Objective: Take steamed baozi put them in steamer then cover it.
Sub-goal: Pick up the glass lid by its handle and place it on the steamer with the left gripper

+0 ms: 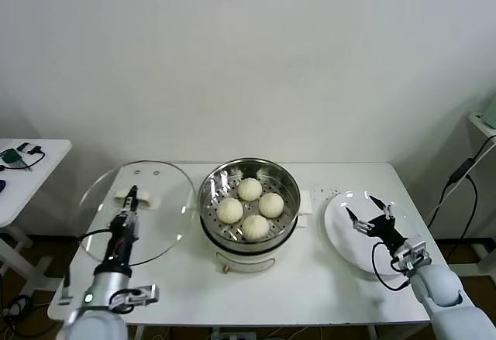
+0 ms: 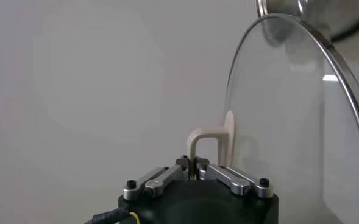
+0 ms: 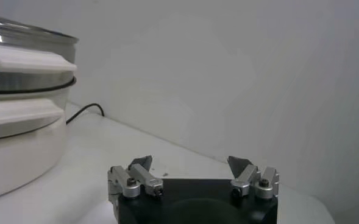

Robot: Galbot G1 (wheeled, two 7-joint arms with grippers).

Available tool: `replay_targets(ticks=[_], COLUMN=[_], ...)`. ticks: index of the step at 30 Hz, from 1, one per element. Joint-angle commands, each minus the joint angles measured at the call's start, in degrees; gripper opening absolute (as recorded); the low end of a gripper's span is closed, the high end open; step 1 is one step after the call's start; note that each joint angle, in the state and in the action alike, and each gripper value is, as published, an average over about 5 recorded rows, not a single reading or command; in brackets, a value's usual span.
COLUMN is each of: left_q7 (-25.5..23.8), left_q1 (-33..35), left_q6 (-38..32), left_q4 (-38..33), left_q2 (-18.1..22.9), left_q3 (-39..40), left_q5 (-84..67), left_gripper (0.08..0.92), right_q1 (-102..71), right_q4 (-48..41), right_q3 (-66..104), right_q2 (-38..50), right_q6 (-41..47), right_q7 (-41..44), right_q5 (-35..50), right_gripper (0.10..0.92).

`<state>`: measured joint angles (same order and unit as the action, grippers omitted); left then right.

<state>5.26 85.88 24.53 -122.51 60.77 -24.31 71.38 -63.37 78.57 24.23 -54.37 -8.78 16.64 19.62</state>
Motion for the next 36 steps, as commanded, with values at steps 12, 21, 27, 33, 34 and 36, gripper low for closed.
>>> replay_targets(ticks=[12,21,27,33,34,36], left_q7=[-21.68,-20.25,-19.51,-20.33,-20.49,-20.63], left_q1=[-30.29,-31.14,-31.61,-31.28,-31.2,-31.07], left_q6=[20.47,20.47,20.47,20.47,20.47,20.47], left_q4=[8.61,14.79,18.36,19.55,19.7,20.04], left_q2=[14.39,22.59,25.58,25.43,25.34,25.29], left_q3=[35.27,35.44,36.64,36.7,36.65,36.47], left_q5=[15.53,17.11,18.39,18.48,18.54,18.85], left_gripper=[0.14,0.14,0.14,0.14,0.14,0.14], right_q1=[-0.96,-1.81,-1.79,-1.81,-1.81,-1.83], right_q4=[-1.55,-1.92,-2.04,-2.62,-2.75,-2.92], right_q3=[2.86,4.2,4.27,4.69,4.75,4.81], right_q2=[-0.11,-0.69,-1.03,-0.91,-0.93,-0.98], right_q6=[-0.98,-1.57,-1.63,-1.92,-1.98,-2.09], right_q7=[0.01,0.34,0.41,0.65,0.73,0.88], right_q5=[-2.27,-3.33,-3.77,-3.83,-3.87,-3.97], right_gripper=[0.823,0.823,0.823,0.823,0.823,0.823])
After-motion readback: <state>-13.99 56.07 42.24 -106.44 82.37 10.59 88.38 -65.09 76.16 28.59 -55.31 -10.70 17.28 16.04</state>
